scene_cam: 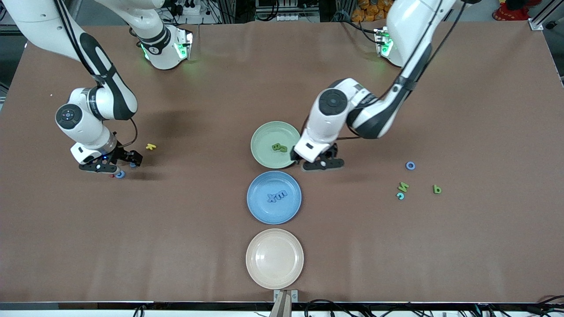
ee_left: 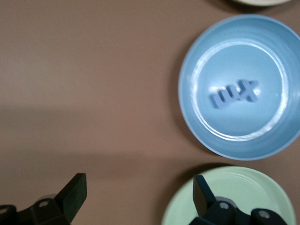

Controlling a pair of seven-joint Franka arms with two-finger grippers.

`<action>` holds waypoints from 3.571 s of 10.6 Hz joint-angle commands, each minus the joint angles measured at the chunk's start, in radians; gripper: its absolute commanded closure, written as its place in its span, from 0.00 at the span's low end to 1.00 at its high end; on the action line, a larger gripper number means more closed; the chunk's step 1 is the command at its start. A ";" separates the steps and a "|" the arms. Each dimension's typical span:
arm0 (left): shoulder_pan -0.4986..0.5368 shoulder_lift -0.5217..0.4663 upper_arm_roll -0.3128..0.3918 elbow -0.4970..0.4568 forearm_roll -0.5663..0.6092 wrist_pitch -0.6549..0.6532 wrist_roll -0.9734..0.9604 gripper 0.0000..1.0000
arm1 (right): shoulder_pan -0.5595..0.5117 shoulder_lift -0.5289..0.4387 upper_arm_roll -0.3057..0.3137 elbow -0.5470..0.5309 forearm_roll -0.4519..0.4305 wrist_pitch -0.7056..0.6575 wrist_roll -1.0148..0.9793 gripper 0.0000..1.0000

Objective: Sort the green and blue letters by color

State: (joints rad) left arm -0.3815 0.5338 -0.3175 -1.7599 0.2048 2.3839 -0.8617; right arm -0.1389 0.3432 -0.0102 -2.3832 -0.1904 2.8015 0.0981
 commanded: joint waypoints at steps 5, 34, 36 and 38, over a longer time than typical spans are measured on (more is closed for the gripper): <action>0.205 -0.055 -0.011 -0.070 0.008 -0.071 0.556 0.00 | -0.024 0.031 0.012 -0.017 -0.017 0.029 -0.001 0.91; 0.546 0.101 -0.005 -0.110 0.117 0.015 0.991 0.22 | 0.657 0.356 0.039 0.792 0.315 -0.260 0.744 0.94; 0.546 0.107 -0.005 -0.109 0.116 0.018 0.987 0.27 | 0.692 0.382 0.039 0.834 0.315 -0.260 0.788 0.93; 0.546 0.112 -0.005 -0.108 0.116 0.029 0.987 0.29 | 0.709 0.417 0.042 0.869 0.312 -0.258 0.802 0.90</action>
State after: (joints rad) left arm 0.1529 0.6365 -0.3128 -1.8697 0.2959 2.3912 0.1245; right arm 0.5521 0.6992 0.0347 -1.5920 0.1055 2.5454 0.8789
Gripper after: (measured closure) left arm 0.251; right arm 0.736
